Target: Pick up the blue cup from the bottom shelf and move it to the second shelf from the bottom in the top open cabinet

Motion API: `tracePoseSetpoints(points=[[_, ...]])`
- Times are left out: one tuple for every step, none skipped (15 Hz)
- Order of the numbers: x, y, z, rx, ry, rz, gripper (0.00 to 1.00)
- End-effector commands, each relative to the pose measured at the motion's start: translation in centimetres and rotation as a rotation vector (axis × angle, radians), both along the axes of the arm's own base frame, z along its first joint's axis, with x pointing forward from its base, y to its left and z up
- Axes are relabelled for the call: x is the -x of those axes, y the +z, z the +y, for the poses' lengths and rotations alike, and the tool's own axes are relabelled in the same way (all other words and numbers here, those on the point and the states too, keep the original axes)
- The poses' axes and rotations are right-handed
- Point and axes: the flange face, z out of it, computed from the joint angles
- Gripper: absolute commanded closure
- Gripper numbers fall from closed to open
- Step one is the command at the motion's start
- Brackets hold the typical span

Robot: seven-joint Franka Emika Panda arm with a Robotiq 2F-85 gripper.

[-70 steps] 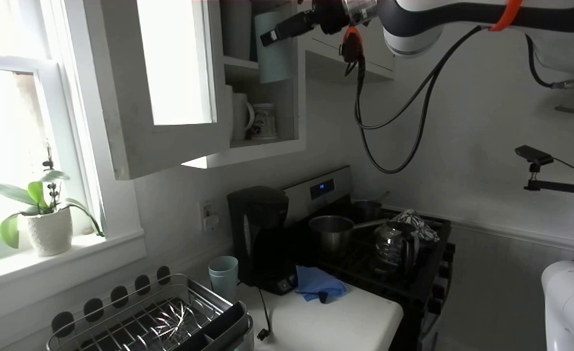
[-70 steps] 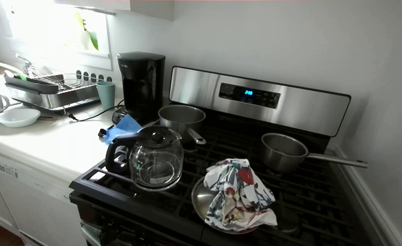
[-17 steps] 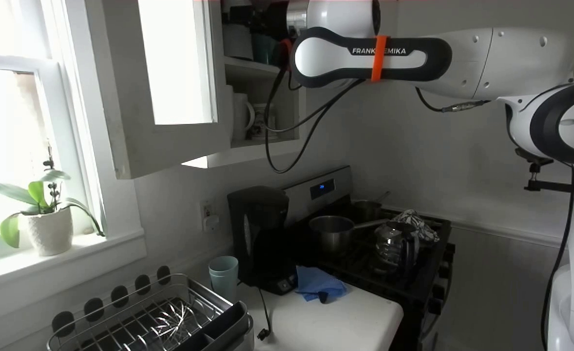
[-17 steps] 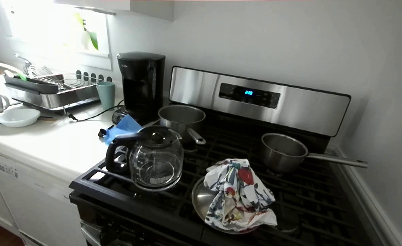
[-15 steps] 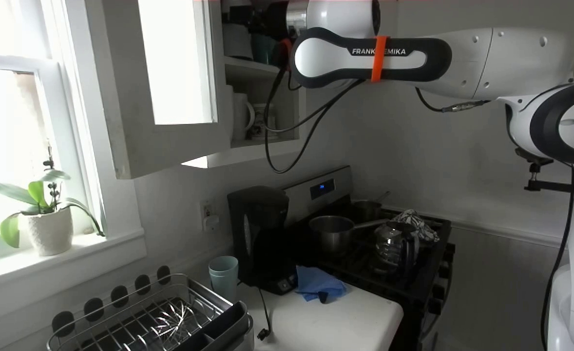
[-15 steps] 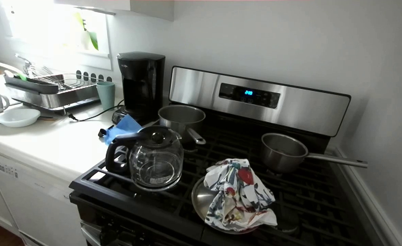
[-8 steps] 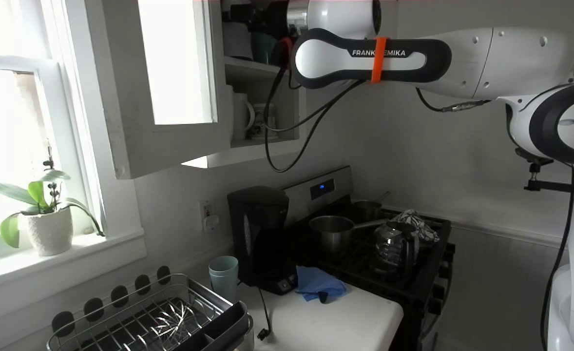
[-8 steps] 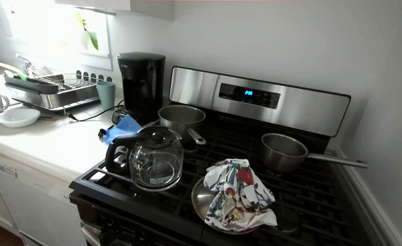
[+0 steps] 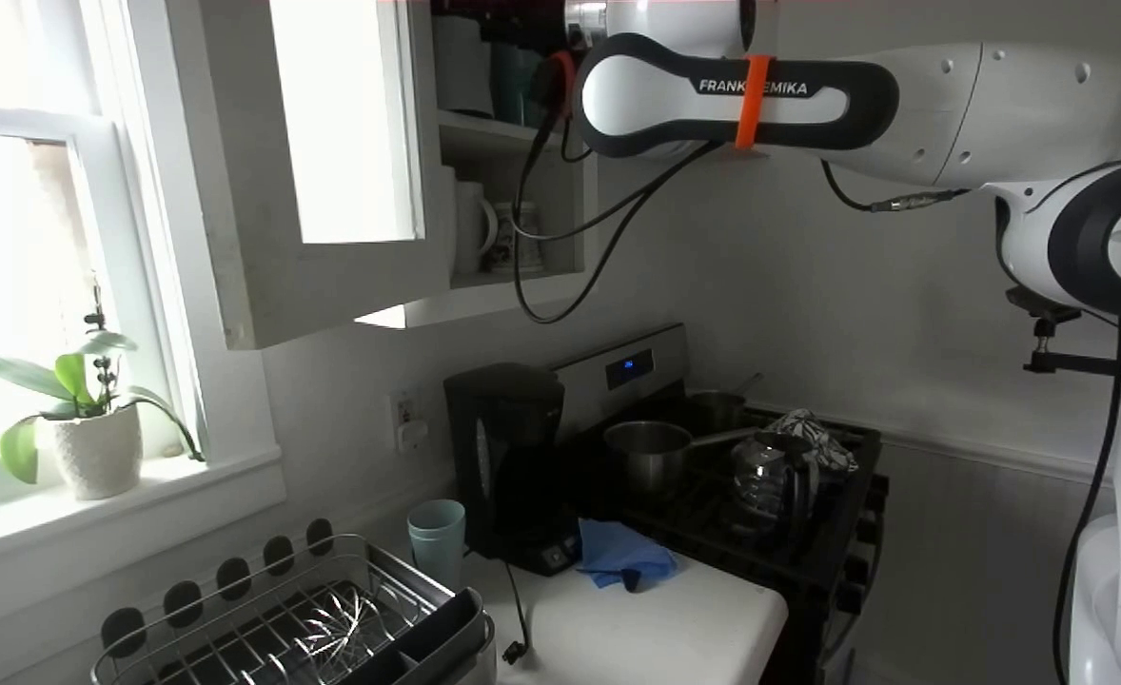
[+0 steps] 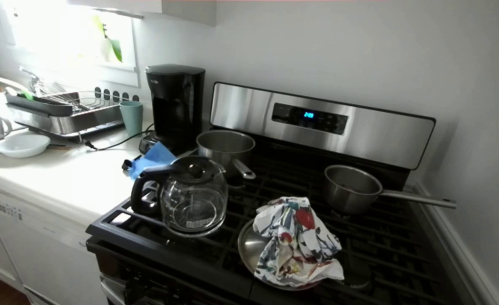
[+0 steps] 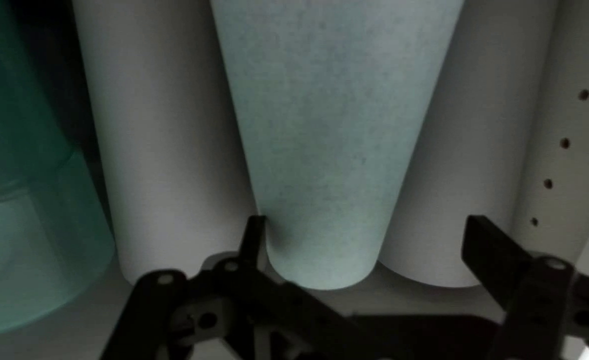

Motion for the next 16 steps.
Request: tracePoseSetpoints(points=[[1.5, 1.4, -0.3, -0.003, -0.01, 0.012, 0.0], [1.8, 1.7, -0.5, 0.004, -0.015, 0.021, 0.0], [2.1, 1.9, -0.8, 0.018, -0.028, 0.02, 0.0], [2.2, 2.1, -1.1, 0.021, -0.036, 0.021, 0.0], [2.3, 2.3, -1.4, 0.03, -0.049, 0.023, 0.0], [2.4, 2.4, -1.6, 0.034, -0.057, 0.025, 0.0], [2.4, 2.5, -1.8, 0.038, -0.065, 0.028, 0.0], [2.5, 2.6, -1.9, 0.043, -0.072, 0.03, 0.0], [2.6, 2.7, -1.9, 0.048, -0.077, 0.034, 0.0], [2.9, 2.9, -1.7, 0.05, -0.075, 0.043, 0.0], [3.2, 3.1, -1.7, 0.049, -0.079, 0.06, 0.0], [3.6, 3.4, -1.6, 0.049, -0.079, 0.073, 0.0], [4.2, 3.7, -1.6, 0.04, -0.076, 0.092, 0.0], [4.8, 4.1, -1.7, 0.038, -0.078, 0.104, 0.0], [5.4, 4.6, -1.9, 0.036, -0.085, 0.115, 0.0], [6.1, 5.0, -2.1, 0.035, -0.09, 0.127, 0.0]])
